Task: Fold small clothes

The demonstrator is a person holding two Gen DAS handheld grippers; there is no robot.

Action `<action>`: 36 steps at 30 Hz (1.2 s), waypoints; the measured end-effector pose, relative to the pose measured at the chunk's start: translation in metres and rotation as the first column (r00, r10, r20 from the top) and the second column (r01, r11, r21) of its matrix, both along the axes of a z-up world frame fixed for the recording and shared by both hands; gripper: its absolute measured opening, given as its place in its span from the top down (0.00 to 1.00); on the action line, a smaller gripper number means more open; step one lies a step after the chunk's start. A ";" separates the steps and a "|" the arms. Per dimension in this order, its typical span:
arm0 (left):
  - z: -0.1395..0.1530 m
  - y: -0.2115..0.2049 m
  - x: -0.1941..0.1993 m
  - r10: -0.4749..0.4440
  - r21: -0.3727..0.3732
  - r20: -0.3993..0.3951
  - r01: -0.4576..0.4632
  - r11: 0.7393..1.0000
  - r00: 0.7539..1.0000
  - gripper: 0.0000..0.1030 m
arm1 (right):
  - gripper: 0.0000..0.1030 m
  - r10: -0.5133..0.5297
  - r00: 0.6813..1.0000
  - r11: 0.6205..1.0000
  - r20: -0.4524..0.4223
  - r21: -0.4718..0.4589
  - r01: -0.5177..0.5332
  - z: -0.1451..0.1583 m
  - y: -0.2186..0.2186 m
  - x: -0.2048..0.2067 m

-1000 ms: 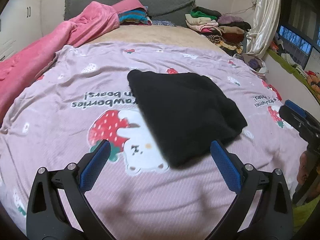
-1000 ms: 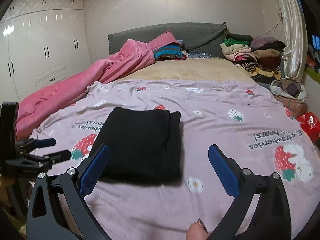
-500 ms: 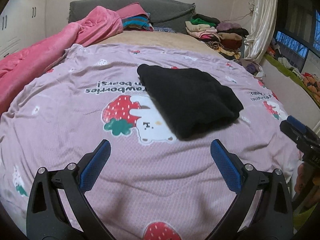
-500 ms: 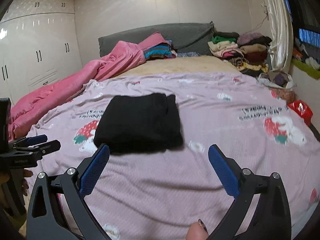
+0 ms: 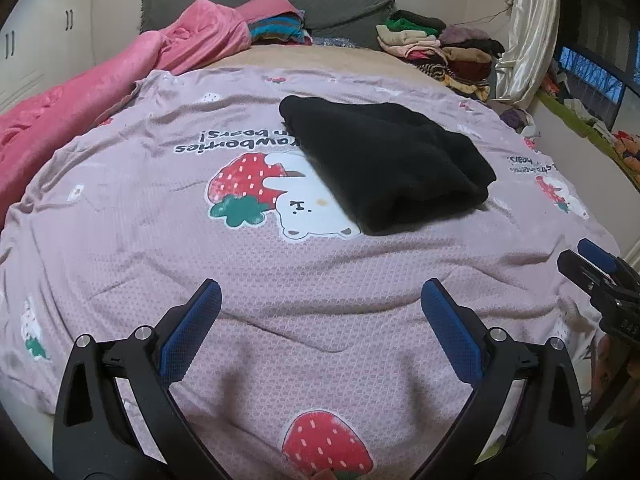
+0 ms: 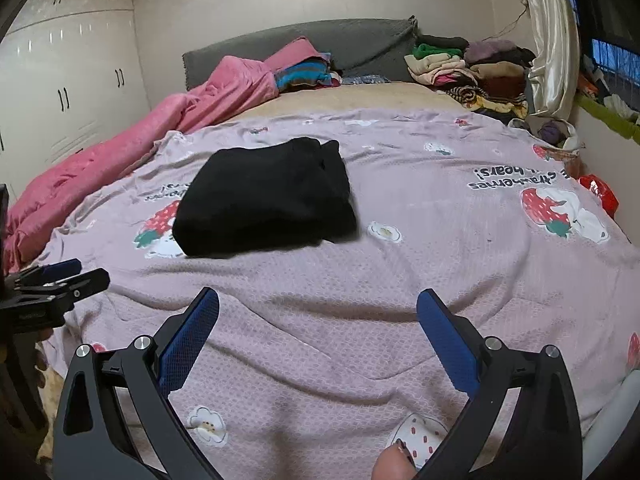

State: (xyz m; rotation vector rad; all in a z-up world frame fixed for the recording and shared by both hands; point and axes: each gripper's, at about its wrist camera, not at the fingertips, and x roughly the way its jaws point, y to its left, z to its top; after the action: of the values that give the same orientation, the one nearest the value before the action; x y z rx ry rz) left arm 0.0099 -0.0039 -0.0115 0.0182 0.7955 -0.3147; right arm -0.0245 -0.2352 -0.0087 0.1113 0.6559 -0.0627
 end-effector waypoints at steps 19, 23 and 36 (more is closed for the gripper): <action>-0.001 0.004 0.001 0.032 0.008 -0.019 -0.032 0.999 0.999 0.09 | 0.04 0.010 1.000 1.000 -0.004 -0.022 -0.010 0.001 0.006 -0.002; -0.001 0.005 0.001 0.040 0.008 -0.019 -0.040 0.999 0.999 0.09 | 0.04 0.009 1.000 1.000 -0.003 -0.025 -0.009 0.002 0.007 -0.002; 0.000 0.007 0.002 0.057 0.019 -0.017 -0.057 0.998 0.998 0.09 | 0.04 0.013 1.000 1.000 -0.004 -0.027 -0.013 0.003 0.007 -0.002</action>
State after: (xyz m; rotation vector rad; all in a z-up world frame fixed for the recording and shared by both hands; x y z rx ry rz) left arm 0.0121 0.0033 -0.0111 0.0101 0.8153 -0.2535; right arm -0.0266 -0.2282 -0.0059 0.0809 0.6591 -0.0595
